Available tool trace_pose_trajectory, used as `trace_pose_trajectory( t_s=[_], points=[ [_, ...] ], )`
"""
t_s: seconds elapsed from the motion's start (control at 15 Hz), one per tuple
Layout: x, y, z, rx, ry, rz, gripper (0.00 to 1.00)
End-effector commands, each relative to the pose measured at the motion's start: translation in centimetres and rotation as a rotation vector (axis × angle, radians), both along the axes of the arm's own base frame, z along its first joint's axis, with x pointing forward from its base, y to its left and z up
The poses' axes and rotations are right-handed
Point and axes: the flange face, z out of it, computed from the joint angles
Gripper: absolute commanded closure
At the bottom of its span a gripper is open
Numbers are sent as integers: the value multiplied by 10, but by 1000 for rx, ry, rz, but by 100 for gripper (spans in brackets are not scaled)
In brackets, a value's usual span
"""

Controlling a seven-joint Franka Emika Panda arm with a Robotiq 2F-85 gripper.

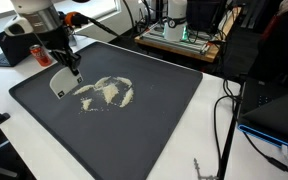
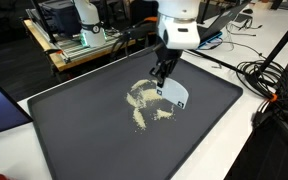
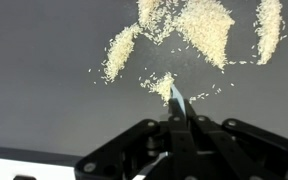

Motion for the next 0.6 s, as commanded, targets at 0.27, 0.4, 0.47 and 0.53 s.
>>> trace_pose_trajectory(
  t_s=[0.27,0.4,0.47,0.53],
  points=[
    [-25,-92,3,302,-88,-184,99],
    [-34,-105,-4,357,-118,-249,99],
    [-39,-110,-8,371,-134,-300,99],
    [-44,-113,-12,387,-159,-338,99]
  ],
)
